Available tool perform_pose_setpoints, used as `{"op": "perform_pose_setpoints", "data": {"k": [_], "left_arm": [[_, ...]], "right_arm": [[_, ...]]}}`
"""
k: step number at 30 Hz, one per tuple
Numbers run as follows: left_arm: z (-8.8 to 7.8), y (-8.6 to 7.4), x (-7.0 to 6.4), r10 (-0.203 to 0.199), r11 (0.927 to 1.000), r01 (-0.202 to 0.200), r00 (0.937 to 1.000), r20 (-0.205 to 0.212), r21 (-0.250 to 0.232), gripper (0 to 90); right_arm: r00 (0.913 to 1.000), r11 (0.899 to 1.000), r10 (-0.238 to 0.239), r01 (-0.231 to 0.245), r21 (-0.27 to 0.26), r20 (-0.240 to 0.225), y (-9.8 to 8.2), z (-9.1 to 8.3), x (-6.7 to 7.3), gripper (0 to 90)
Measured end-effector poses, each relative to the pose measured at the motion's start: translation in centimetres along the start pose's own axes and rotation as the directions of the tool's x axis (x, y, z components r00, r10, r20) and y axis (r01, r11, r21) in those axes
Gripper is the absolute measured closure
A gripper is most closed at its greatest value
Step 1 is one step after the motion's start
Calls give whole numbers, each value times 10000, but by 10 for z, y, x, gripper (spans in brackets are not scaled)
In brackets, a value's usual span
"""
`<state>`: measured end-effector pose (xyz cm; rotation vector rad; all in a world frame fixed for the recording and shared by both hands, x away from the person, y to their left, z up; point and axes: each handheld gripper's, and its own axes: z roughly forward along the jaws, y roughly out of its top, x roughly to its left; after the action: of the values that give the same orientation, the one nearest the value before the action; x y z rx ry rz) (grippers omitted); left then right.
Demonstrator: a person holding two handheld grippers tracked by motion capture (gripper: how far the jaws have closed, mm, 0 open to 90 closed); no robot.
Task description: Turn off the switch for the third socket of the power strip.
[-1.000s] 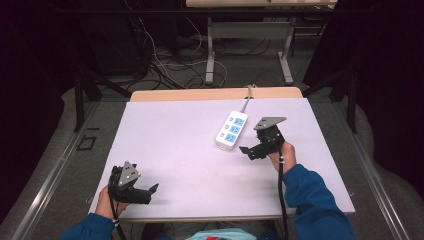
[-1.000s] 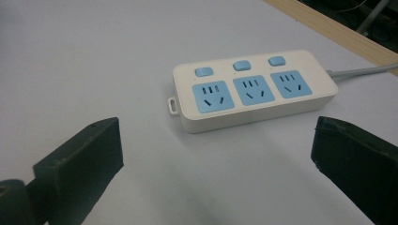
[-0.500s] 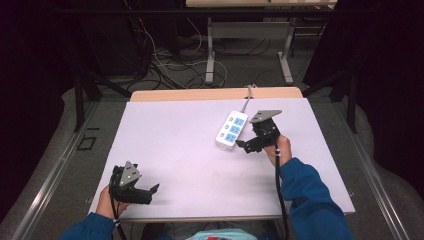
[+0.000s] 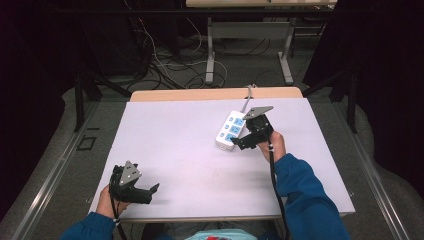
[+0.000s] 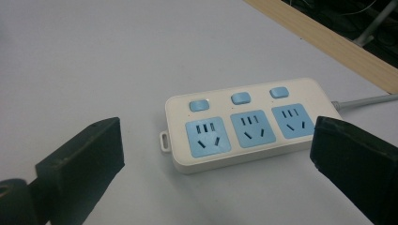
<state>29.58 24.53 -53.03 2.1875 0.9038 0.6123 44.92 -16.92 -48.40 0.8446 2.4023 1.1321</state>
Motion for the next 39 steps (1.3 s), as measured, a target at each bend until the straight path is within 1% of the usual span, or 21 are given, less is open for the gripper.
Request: {"op": "perform_pose_setpoints", "data": {"k": [1,3,4,7,8,9,11,14,16,18,19,22,23,26,28,29,30,31,32,36,39], "left_arm": [[0,0,0,94,10000,-94,9999,-74,7,2],[0,0,0,77,10000,-77,10000,-39,30,3],[1,0,-1,48,10000,-48,10000,-42,3,3],[0,0,0,19,10000,-19,10000,20,-16,3],[0,0,0,12,10000,-12,10000,3,-2,2],[0,0,0,11,10000,-11,10000,5,5,2],[1,0,1,92,10000,-92,9999,-49,12,3],[0,0,0,87,10000,-87,10000,-22,1,2],[0,0,0,31,10000,-31,10000,2,8,3],[0,0,0,18,10000,-18,10000,-13,19,2],[0,0,0,0,10000,0,10000,-18,3,2],[0,0,1,115,9999,-115,9999,-71,16,2],[0,0,0,27,10000,-27,10000,-10,32,2],[0,0,0,28,10000,-28,10000,-15,25,2],[0,0,1,69,10000,-69,10000,-70,18,2],[0,0,0,-46,10000,46,10000,-17,-35,2],[1,0,0,-32,10000,32,10000,-21,-21,2],[1,0,1,36,10000,-36,10000,8,36,2],[0,1,1,127,9999,-127,9999,-71,29,2],[0,0,0,32,10000,-32,10000,1,16,2],[0,0,0,36,10000,-36,10000,2,21,2]], "right_arm": [[10000,10000,15,-14,34,-36,1,1,0,25],[10000,9998,-26,27,206,-78,4,3,-1,25],[10000,10000,27,-26,7,-30,7,6,-2,25],[10000,10000,-30,30,57,-59,9,9,-2,26],[9999,10000,78,-79,-31,-85,10,12,-2,26],[9999,9999,84,-83,113,-59,11,13,-2,26],[9998,9998,154,-153,97,-121,12,14,-1,26],[9999,9998,29,-27,174,-109,15,18,-3,26],[9997,9995,215,-211,247,-151,17,21,-2,26],[9996,9995,245,-243,222,-119,18,23,-2,25],[9996,9989,173,-163,434,-214,19,23,-2,25],[9996,9990,214,-206,386,-204,20,27,-2,25],[9996,9990,178,-170,407,-204,21,28,-2,25],[9994,9983,243,-230,532,-238,22,33,-2,25],[9992,9981,329,-316,535,-233,22,36,-3,26],[9992,9979,323,-309,562,-241,22,37,-4,26],[9985,9958,409,-377,831,-373,23,38,-5,26],[9985,9958,409,-377,831,-373,23,38,-5,26],[9980,9963,537,-514,682,-324,23,43,-6,26],[9970,9953,724,-704,659,-283,23,46,-8,25],[9949,9934,915,-882,728,-433,23,48,-9,22]]}}
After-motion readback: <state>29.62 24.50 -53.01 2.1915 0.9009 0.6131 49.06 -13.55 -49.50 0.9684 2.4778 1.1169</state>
